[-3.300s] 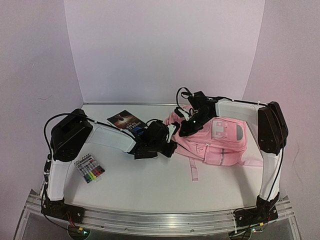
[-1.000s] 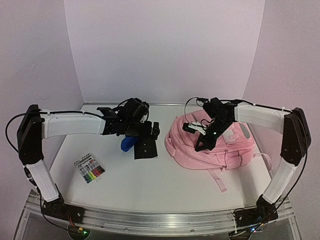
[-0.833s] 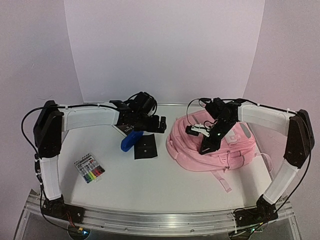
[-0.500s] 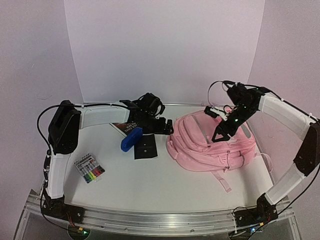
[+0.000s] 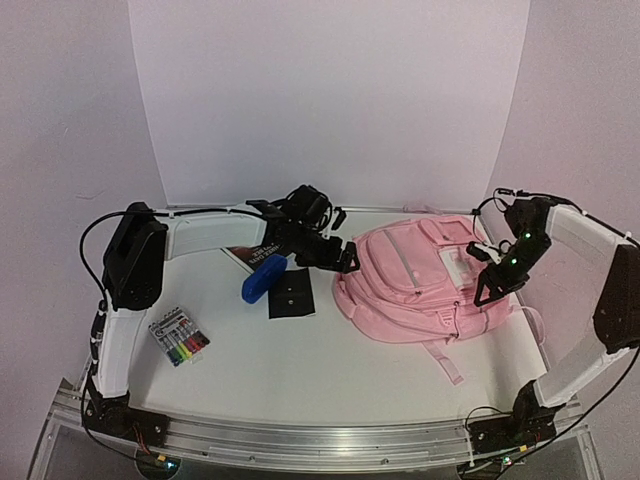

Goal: Pack the student bag
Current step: Adjust the student bag at the center of the board, then unzip the student bag at the center of the board.

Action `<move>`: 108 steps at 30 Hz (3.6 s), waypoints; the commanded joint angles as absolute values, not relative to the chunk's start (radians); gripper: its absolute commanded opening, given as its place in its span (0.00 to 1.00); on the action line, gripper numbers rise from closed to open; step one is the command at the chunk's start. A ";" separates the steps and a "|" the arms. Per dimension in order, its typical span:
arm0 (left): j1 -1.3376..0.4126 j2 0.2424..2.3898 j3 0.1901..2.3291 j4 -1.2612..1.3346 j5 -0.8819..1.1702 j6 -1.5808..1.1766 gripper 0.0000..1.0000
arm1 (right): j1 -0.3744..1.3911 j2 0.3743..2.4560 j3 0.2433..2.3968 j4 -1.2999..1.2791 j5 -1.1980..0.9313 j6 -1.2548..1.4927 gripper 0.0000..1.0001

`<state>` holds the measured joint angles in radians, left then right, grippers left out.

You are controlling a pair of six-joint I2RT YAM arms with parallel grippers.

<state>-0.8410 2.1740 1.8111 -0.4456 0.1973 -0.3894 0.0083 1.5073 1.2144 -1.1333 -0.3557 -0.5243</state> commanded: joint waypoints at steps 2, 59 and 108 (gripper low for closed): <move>-0.842 2.255 1.900 -0.459 0.310 -0.361 0.86 | 0.008 1.614 1.278 -1.029 -0.376 -0.541 0.61; -0.938 2.329 1.932 -0.437 0.440 -0.350 0.46 | -0.032 1.662 1.304 -0.958 -0.520 -0.712 0.00; -0.688 2.466 2.108 -0.244 0.681 -0.558 0.63 | 0.098 1.680 1.247 -0.766 -0.264 -0.396 0.00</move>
